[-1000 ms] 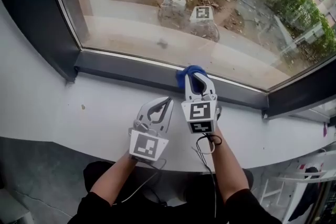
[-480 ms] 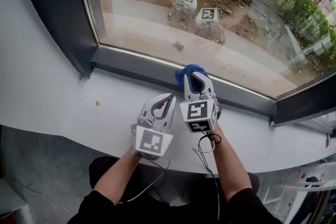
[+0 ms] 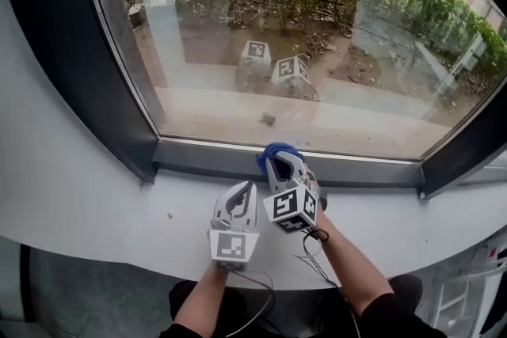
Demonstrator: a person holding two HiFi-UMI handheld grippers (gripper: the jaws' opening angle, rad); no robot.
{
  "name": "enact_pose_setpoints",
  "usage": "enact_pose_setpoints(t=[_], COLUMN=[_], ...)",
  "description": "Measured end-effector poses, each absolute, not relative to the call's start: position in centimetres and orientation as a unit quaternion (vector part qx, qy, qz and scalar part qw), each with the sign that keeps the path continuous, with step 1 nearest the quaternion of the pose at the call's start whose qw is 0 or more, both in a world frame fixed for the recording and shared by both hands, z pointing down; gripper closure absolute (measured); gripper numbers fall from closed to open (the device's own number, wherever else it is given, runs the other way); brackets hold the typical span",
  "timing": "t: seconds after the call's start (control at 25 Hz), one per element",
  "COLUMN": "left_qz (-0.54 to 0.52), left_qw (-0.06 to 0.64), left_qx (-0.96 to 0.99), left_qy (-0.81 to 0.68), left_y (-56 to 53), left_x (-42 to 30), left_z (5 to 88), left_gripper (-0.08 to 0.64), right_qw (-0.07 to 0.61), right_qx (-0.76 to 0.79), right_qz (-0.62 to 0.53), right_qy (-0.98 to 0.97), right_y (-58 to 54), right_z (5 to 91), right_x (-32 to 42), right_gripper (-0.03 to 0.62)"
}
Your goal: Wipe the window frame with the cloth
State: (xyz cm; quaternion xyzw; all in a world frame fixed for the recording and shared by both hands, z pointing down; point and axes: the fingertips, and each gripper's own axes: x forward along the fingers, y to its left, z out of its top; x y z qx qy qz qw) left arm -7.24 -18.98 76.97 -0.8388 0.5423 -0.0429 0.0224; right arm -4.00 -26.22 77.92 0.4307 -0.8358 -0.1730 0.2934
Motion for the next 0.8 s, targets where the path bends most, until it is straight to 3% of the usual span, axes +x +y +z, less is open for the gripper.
enact_pose_setpoints(t=[0.8], left_qz=[-0.028], left_qw=[-0.001], left_qx=[-0.805], left_qy=[0.592], left_y=[-19.7], left_x=[-12.5], left_z=[77.0], left_gripper=[0.555], right_qw=[0.301], right_qx=[0.411], right_qz=[-0.176], right_qy=[-0.843], right_y=[-25.8], right_z=[76.8], right_x=[-8.1], right_gripper=[0.569])
